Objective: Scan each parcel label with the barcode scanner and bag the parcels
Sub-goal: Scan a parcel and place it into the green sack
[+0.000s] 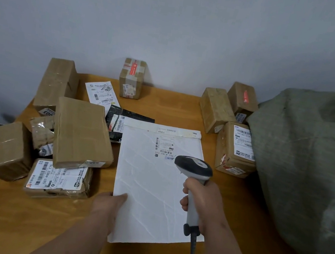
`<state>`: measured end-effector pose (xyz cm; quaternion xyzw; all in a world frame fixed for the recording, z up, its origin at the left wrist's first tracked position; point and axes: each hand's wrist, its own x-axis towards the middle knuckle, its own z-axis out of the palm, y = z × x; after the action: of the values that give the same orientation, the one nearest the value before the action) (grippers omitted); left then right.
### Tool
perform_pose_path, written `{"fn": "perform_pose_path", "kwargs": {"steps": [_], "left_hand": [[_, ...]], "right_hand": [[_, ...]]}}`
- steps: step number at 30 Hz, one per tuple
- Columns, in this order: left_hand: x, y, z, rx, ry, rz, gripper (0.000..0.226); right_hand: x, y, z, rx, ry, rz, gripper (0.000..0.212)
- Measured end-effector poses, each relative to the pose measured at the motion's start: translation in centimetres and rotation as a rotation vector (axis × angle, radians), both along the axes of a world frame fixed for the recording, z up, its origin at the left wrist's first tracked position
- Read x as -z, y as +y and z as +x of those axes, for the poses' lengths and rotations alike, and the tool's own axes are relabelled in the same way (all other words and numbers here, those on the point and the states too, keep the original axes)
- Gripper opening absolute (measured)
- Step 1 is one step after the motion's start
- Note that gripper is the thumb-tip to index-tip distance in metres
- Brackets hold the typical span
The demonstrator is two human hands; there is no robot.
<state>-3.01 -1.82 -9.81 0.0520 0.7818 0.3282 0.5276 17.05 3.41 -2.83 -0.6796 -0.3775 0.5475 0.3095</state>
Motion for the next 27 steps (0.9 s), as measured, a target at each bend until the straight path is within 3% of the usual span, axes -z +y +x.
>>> {"fn": "perform_pose_path", "kwargs": {"steps": [4, 9, 13, 18, 27], "left_hand": [[-0.8, 0.5, 0.9, 0.023, 0.013, 0.088, 0.032], [-3.0, 0.3, 2.4, 0.052, 0.167, 0.277, 0.014], [-5.8, -0.8, 3.7, 0.104, 0.396, 0.473, 0.007], [-11.5, -2.2, 4.7, 0.052, 0.65, 0.787, 0.022], [-21.8, -5.7, 8.7, 0.107, 0.419, 1.25, 0.014]], "right_hand": [[-0.5, 0.1, 0.4, -0.059, 0.04, -0.107, 0.005], [-1.5, -1.3, 0.9, -0.06, -0.028, -0.013, 0.007], [-2.8, -2.7, 1.7, -0.104, -0.005, 0.018, 0.012], [-4.6, -5.0, 2.4, -0.089, 0.078, 0.105, 0.009], [-9.4, -10.5, 6.1, 0.194, 0.187, 0.246, 0.019]]}}
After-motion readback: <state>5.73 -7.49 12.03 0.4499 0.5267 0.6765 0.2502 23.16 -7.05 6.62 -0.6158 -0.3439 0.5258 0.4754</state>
